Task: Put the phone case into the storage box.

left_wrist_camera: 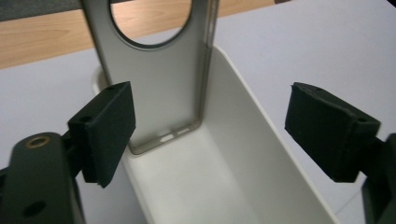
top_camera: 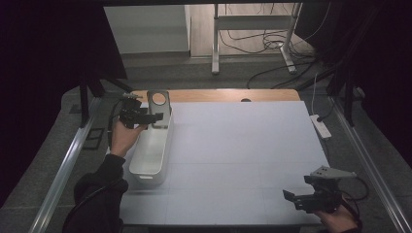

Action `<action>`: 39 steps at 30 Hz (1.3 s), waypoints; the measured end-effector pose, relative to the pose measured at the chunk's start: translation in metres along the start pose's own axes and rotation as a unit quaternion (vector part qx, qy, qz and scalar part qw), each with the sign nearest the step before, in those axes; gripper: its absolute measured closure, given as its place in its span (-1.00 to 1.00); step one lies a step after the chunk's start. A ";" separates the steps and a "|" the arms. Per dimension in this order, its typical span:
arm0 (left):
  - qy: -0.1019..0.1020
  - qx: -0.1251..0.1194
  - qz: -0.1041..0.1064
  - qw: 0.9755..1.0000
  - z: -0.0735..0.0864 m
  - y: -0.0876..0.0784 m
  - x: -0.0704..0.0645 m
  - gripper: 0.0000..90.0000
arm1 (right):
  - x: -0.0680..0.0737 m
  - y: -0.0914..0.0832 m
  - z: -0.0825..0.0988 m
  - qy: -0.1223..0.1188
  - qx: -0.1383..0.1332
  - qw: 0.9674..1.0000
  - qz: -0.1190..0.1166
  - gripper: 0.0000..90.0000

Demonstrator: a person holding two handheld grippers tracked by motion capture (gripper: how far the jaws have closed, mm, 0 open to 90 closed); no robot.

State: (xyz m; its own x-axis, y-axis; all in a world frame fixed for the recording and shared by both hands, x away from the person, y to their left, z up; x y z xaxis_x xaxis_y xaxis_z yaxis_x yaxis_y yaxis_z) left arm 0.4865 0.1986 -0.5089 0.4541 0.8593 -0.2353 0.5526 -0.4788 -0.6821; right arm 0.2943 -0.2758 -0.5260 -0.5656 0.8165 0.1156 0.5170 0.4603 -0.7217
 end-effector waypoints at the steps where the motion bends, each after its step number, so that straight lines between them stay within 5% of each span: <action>1: 0.001 0.001 0.003 1.000 0.001 0.000 -0.001 -0.66 | 0.000 0.000 0.000 0.000 0.000 1.000 0.000 -0.94; 12: 0.017 -0.006 0.027 0.999 0.006 -0.002 -0.017 -0.81 | 0.001 0.000 0.000 0.000 0.000 1.000 -0.003 -0.95; 23: 0.055 -0.019 0.020 0.998 0.010 -0.010 -0.024 -0.90 | 0.001 0.000 0.000 -0.002 0.003 1.000 -0.004 -0.96; 39: 0.060 -0.031 0.039 0.997 0.016 -0.018 -0.039 -0.97 | 0.001 0.000 0.001 -0.002 0.004 1.000 -0.003 -0.95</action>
State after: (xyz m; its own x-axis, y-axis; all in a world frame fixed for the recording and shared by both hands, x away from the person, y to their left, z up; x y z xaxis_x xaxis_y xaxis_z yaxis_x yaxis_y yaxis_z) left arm 0.4474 0.1764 -0.4984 0.5755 0.7931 -0.1996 0.5524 -0.5570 -0.6201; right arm 0.2937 -0.2753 -0.5266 -0.5713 0.8122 0.1184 0.5084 0.4634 -0.7258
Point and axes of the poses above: each handheld gripper's, and its own axes: y roughly forward along the jaws, z roughly out of its underside, x roughly to its left, the point moved 10 cm from there along y, roughly forward along the jaws, and after that the axes turned 2 degrees about x, right-handed, at the moved point
